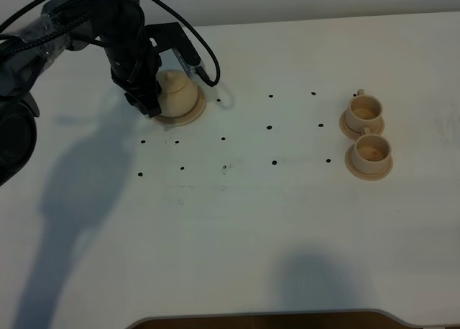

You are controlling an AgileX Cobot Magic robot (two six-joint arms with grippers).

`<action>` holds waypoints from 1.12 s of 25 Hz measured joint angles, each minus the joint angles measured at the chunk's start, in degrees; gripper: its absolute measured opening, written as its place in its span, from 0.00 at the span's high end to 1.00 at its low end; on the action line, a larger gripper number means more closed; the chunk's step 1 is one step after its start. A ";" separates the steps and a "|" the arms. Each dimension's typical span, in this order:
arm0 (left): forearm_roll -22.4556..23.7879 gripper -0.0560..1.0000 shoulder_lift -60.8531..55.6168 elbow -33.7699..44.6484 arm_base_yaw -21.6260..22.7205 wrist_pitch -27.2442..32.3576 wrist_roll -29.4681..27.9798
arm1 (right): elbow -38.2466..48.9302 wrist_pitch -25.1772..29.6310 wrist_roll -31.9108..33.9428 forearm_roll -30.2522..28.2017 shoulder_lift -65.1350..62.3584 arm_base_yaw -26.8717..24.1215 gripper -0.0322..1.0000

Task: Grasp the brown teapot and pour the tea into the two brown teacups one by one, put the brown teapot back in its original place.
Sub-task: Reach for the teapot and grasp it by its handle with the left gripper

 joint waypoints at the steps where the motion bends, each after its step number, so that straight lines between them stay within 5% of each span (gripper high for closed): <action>1: 0.00 0.57 0.00 0.00 0.00 0.00 0.32 | 0.00 0.00 0.00 0.00 0.00 0.00 0.55; 28: -0.47 0.56 0.13 -2.42 0.00 2.59 2.03 | 0.00 0.00 0.00 0.00 0.00 0.00 0.55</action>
